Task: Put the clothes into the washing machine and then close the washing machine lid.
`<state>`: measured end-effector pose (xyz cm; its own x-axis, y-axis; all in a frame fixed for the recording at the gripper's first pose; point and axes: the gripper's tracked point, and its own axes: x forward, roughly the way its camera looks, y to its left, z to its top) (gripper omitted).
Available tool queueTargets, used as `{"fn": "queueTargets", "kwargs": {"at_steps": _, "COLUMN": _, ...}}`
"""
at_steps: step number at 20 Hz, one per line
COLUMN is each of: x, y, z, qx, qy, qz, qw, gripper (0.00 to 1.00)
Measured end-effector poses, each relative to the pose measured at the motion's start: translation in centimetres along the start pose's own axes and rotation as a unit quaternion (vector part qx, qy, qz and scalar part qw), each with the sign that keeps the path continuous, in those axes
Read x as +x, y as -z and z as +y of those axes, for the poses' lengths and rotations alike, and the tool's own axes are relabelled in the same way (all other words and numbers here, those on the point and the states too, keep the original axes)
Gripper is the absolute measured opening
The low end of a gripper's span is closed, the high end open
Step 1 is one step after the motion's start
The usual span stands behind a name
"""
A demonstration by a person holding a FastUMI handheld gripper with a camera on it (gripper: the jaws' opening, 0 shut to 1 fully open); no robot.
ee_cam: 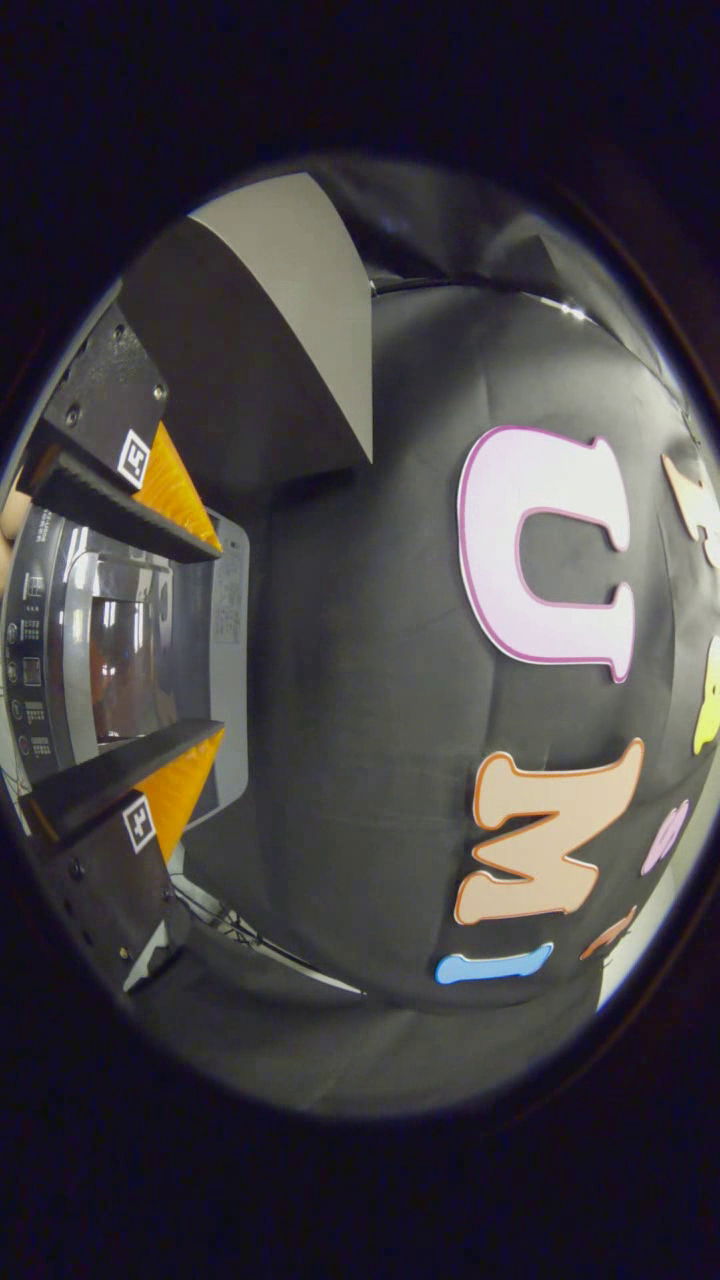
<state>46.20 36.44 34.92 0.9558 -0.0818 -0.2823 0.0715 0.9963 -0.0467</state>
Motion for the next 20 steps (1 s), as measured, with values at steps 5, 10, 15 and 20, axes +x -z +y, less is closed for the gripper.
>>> {"fn": "queueTargets", "kwargs": {"at_steps": 5, "x": 0.0, "y": -0.6, "z": -0.2, "qx": 0.003, "qy": -0.003, "qz": -0.032, "qw": 0.999, "gripper": 0.95}}
{"fn": "queueTargets", "kwargs": {"at_steps": 10, "x": -0.3, "y": -1.5, "z": -0.7, "qx": 0.001, "qy": -0.004, "qz": -0.077, "qw": 0.997, "gripper": 0.95}}
{"fn": "queueTargets", "kwargs": {"at_steps": 15, "x": -0.6, "y": -2.0, "z": -2.0, "qx": 0.003, "qy": 0.001, "qz": -0.107, "qw": 0.994, "gripper": 0.95}}
{"fn": "queueTargets", "kwargs": {"at_steps": 20, "x": -1.5, "y": -1.5, "z": -2.7, "qx": 0.028, "qy": 0.011, "qz": -0.123, "qw": 0.992, "gripper": 0.95}}
